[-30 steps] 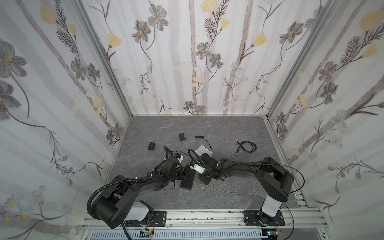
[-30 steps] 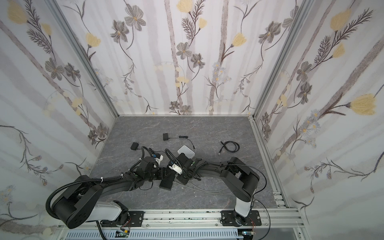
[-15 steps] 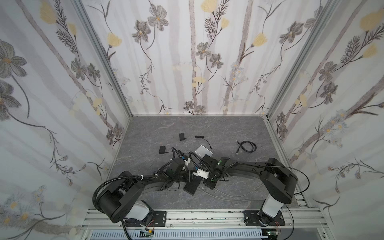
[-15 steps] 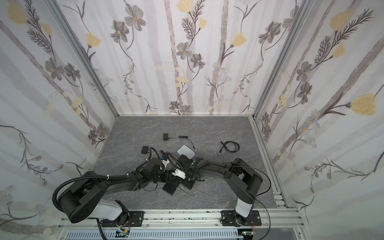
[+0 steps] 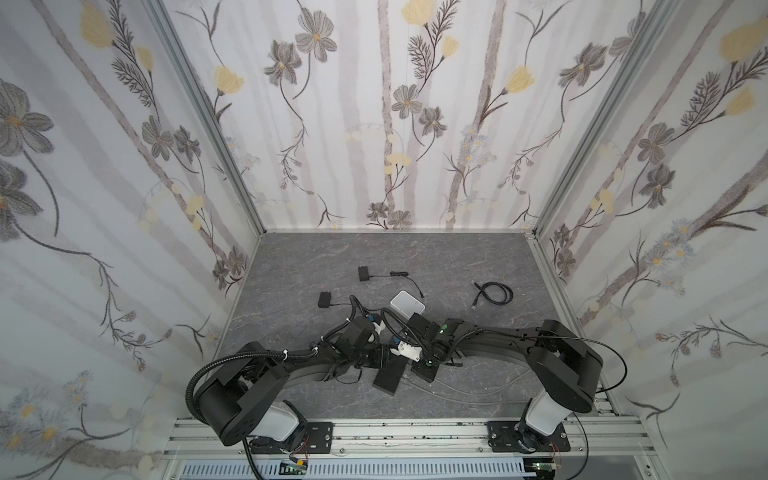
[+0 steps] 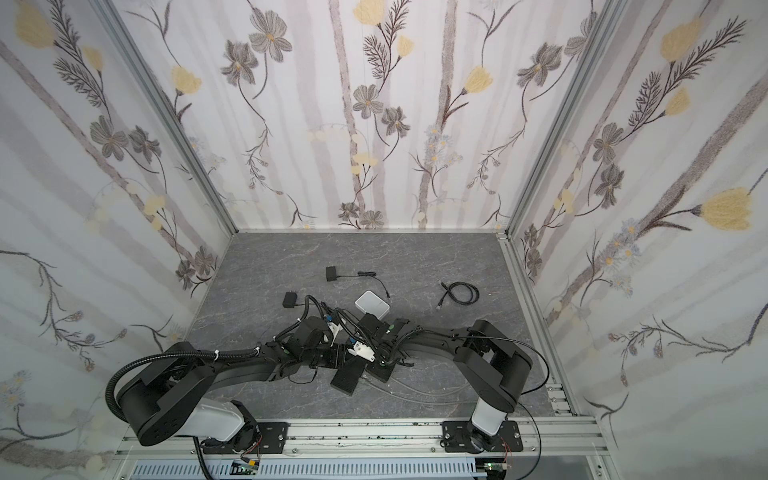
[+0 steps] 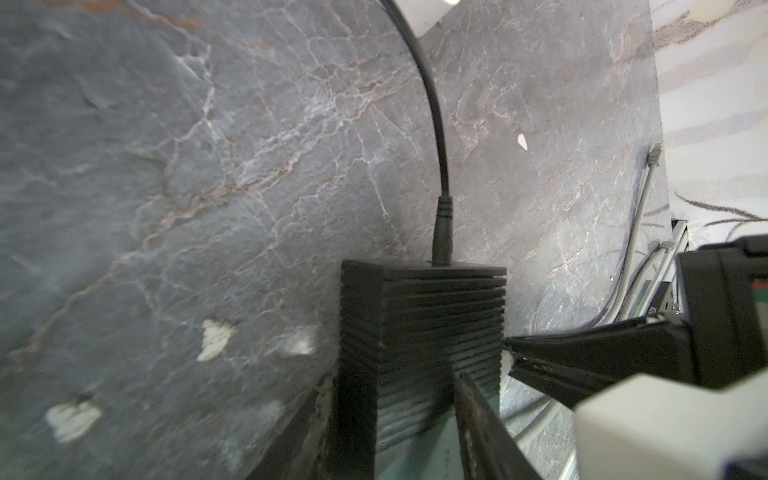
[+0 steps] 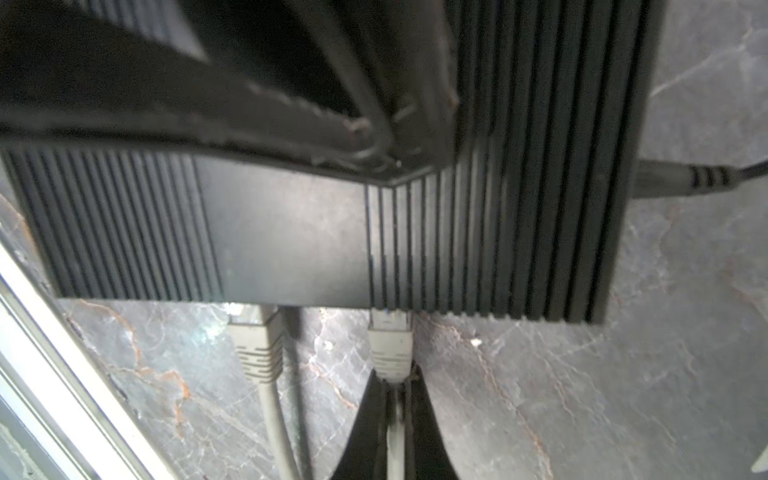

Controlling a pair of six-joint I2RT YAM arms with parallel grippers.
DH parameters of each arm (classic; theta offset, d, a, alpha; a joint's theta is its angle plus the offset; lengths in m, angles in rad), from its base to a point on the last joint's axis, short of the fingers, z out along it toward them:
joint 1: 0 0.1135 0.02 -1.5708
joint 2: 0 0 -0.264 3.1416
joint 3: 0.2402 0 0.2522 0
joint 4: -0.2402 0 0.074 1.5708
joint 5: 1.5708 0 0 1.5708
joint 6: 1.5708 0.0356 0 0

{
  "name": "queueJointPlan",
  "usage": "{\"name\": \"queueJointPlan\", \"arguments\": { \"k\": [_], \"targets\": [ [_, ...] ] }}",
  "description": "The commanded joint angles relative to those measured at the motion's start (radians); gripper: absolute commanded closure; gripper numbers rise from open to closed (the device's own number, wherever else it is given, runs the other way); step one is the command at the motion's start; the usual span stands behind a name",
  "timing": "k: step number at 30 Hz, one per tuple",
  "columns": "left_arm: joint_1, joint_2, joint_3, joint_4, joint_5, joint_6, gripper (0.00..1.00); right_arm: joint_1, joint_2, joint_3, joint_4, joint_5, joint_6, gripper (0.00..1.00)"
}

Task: Insert the plug into the switch port

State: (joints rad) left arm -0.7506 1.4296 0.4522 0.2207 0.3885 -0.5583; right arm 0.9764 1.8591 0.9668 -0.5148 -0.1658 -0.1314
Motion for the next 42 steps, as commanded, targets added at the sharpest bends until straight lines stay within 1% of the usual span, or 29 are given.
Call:
{"name": "queueJointPlan", "arguments": {
  "k": [1, 4, 6, 8, 10, 13, 15, 19, 21, 25, 26, 29, 32, 37, 42],
  "targets": [
    [-0.035, -0.017, 0.039, -0.060, 0.228, 0.083, 0.53, 0.007, 0.017, 0.026, 0.835, -0.025, 0.047, 1.00],
    [-0.021, -0.055, 0.068, -0.169, 0.075, 0.058, 0.51, 0.005, 0.017, 0.023, 0.815, -0.009, 0.046, 1.00],
    [0.011, -0.102, 0.064, -0.195, 0.024, 0.029, 0.50, 0.004, 0.013, 0.009, 0.809, -0.002, 0.048, 1.00],
    [0.052, -0.154, 0.053, -0.202, 0.006, 0.008, 0.50, 0.001, 0.003, -0.015, 0.813, -0.012, 0.057, 1.00],
    [0.101, -0.197, 0.049, -0.208, 0.020, -0.003, 0.49, -0.001, -0.011, -0.048, 0.831, -0.023, 0.071, 1.00],
    [0.151, -0.210, 0.056, -0.211, 0.060, -0.012, 0.50, -0.002, -0.026, -0.085, 0.841, -0.018, 0.091, 1.00],
    [0.172, -0.212, 0.068, -0.238, 0.050, -0.003, 0.48, -0.004, -0.030, -0.097, 0.837, -0.006, 0.100, 1.00],
    [0.243, -0.222, 0.115, -0.325, -0.011, 0.014, 0.33, -0.005, -0.033, -0.111, 0.816, 0.017, 0.121, 1.00],
    [0.292, -0.220, 0.146, -0.361, -0.027, 0.019, 0.28, -0.003, -0.027, -0.113, 0.800, 0.028, 0.130, 1.00],
    [0.373, -0.174, 0.224, -0.416, -0.050, 0.022, 0.27, -0.003, -0.020, -0.126, 0.776, 0.046, 0.164, 1.00],
    [0.391, -0.137, 0.242, -0.428, -0.061, 0.019, 0.28, -0.002, -0.016, -0.124, 0.764, 0.046, 0.179, 1.00],
    [0.427, -0.091, 0.284, -0.443, -0.099, 0.001, 0.28, -0.001, 0.003, -0.107, 0.718, 0.025, 0.210, 1.00],
    [0.452, -0.063, 0.316, -0.454, -0.162, -0.021, 0.22, 0.001, 0.024, -0.101, 0.691, -0.005, 0.236, 1.00],
    [0.483, 0.026, 0.383, -0.500, -0.240, -0.050, 0.17, 0.007, 0.058, -0.103, 0.673, -0.052, 0.265, 0.98],
    [0.507, 0.136, 0.439, -0.486, -0.234, -0.056, 0.16, 0.009, 0.093, -0.092, 0.663, -0.063, 0.263, 0.96]
  ]
}}
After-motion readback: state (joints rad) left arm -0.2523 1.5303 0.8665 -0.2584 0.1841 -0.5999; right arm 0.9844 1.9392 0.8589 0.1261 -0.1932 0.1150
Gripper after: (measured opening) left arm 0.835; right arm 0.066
